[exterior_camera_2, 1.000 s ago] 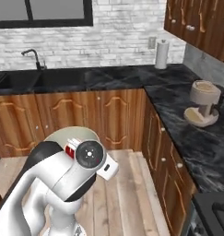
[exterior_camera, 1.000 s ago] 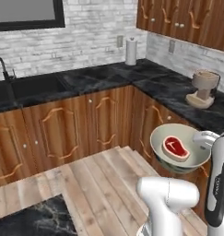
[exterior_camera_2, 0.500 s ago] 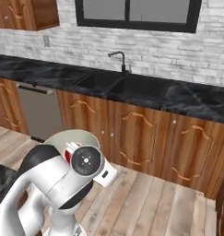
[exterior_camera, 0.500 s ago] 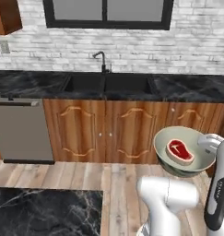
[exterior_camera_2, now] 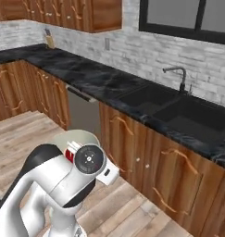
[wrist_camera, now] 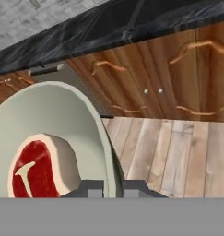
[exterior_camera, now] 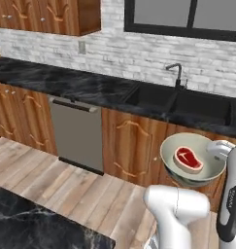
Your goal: Place one of the steaks on the plate and the other in the bowl. Then place the bowl in the fridge.
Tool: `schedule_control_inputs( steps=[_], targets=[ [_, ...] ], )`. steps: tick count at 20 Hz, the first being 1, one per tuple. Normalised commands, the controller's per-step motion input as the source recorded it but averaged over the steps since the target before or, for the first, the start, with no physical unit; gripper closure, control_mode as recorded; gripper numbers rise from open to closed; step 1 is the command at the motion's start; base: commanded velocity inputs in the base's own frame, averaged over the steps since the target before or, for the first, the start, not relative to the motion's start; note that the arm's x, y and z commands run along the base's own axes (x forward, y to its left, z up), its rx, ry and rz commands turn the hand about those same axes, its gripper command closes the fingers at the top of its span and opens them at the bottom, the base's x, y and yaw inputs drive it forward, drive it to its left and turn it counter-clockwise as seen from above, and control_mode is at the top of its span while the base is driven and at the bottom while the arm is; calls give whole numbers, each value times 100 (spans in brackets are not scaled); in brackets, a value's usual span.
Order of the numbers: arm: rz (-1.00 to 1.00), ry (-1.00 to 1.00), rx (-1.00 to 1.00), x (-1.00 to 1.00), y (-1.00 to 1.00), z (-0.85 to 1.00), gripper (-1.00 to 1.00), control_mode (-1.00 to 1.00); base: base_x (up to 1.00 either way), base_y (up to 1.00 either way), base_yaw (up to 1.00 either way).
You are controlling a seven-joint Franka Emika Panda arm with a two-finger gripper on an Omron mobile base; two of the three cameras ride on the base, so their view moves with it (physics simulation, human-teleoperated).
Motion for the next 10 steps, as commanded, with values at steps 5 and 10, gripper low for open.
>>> schedule_control_inputs(
  steps=[5,10],
  targets=[
    [0,0,0,0,0,0,100,100,97,0,73],
    [0,0,0,0,0,0,100,100,100,0,67]
  ],
)
